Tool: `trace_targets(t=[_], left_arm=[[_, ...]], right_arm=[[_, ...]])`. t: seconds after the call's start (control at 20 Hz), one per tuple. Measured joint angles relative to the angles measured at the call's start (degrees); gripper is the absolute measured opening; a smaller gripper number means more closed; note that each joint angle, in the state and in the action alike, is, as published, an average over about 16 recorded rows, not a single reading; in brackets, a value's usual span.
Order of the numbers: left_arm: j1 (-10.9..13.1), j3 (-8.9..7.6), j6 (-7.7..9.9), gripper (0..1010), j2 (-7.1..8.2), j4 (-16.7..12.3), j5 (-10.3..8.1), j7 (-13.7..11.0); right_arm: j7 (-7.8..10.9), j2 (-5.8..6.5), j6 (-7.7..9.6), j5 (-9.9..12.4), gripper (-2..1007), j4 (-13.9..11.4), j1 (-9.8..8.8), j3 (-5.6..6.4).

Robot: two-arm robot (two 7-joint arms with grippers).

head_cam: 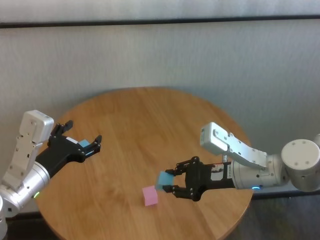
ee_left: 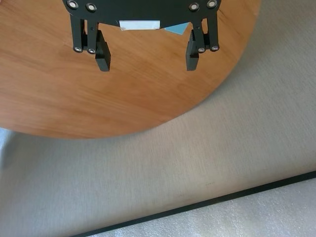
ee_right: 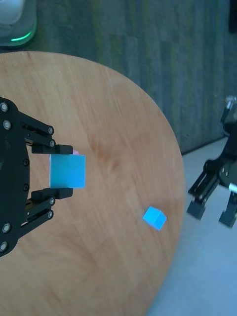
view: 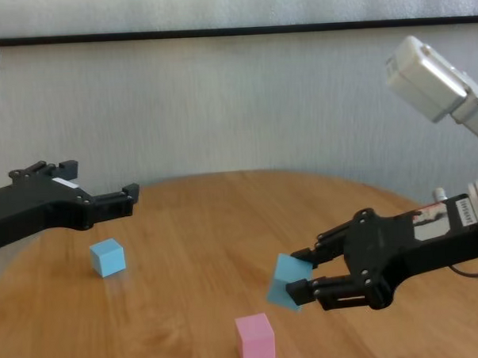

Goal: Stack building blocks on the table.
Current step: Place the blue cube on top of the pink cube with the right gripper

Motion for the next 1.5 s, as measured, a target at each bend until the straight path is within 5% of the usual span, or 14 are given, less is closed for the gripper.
trace_targets(t=[0.25, 0.55, 1.05, 1.5], left_arm=[[0.00, 0.00, 0.00, 1000, 0.00, 0.00, 0.00, 0.00], [0.00, 0.00, 0.00, 1000, 0.00, 0.00, 0.00, 0.00], [0.00, 0.00, 0.00, 1000, 0.00, 0.00, 0.00, 0.00], [0.00, 0.00, 0.00, 1000, 0.00, 0.00, 0.00, 0.00]], right_arm=[[0.95, -0.87, -0.16, -1.57, 370, 1.58, 2.36, -2.42], [0.34, -2.70, 2.80, -2.36, 370, 3.09, 4.37, -4.35], [-0.88, -5.01, 8.03, -2.42, 370, 4.62, 6.24, -6.12], [-0.33, -5.73, 9.32, -2.60, 370, 5.76, 7.68, -7.45]])
